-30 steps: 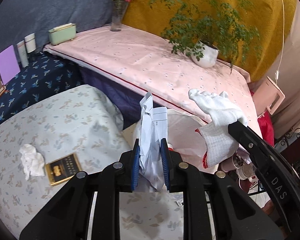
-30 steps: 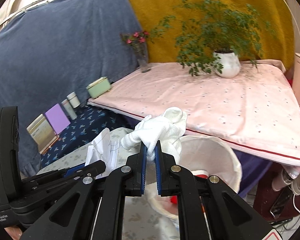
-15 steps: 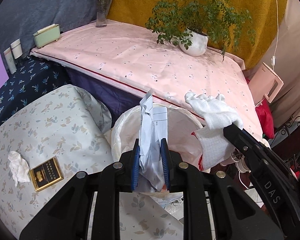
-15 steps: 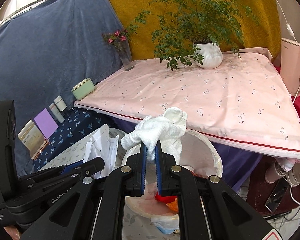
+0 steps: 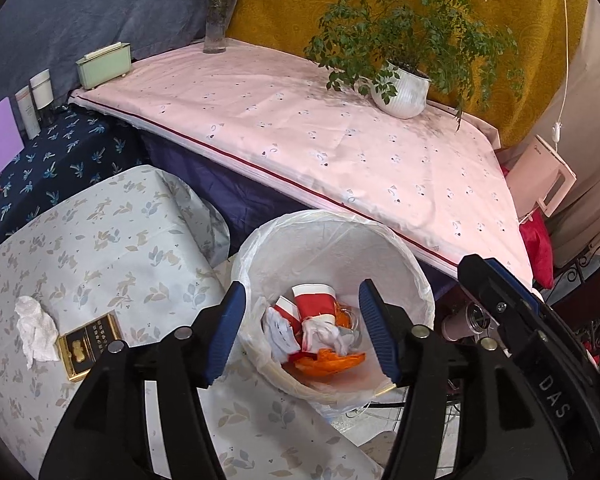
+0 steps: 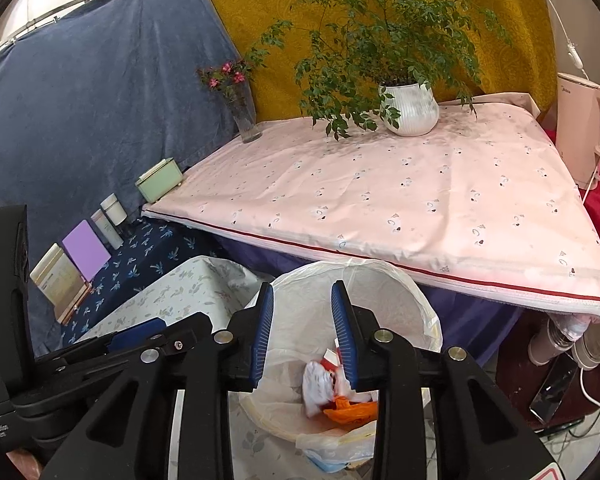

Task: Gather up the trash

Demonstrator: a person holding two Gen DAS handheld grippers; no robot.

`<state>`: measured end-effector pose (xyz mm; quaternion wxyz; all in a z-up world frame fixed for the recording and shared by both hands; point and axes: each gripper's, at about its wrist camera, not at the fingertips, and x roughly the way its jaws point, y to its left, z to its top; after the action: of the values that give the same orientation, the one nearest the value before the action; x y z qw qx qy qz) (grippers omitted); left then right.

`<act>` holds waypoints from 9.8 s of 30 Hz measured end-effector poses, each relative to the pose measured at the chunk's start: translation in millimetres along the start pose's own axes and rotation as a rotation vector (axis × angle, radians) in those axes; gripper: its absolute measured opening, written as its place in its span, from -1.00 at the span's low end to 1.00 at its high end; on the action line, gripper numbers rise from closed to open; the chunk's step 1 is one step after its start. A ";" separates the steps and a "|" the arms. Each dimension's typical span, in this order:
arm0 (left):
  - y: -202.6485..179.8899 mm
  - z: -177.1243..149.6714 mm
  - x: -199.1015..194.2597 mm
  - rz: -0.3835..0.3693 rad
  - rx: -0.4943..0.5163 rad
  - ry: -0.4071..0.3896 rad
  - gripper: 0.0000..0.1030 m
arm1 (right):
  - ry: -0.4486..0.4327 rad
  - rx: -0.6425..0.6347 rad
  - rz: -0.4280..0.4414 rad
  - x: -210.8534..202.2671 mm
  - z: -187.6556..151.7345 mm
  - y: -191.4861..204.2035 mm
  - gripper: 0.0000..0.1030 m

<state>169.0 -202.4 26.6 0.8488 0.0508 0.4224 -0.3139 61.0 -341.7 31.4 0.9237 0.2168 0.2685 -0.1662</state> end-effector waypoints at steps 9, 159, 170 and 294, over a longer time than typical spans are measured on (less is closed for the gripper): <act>24.5 -4.1 -9.4 0.041 -0.051 -0.017 0.29 | 0.001 -0.017 0.011 -3.1 -3.5 12.7 -0.31; 146.2 -43.7 -47.6 0.089 -0.180 0.080 -0.66 | 0.087 -0.236 0.064 44.7 -53.2 163.2 0.10; 35.2 -17.9 -30.3 0.014 0.008 0.070 -0.66 | 0.000 -0.118 -0.031 9.0 -12.7 70.8 0.10; 58.1 -107.7 -48.9 0.284 -0.049 -0.008 0.81 | 0.154 -0.246 -0.158 -31.4 -99.2 37.3 0.87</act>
<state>106.8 -94.3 -15.9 0.8873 0.0879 0.4153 -0.1804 9.6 -255.4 -14.8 0.9041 0.0927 0.3731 -0.1869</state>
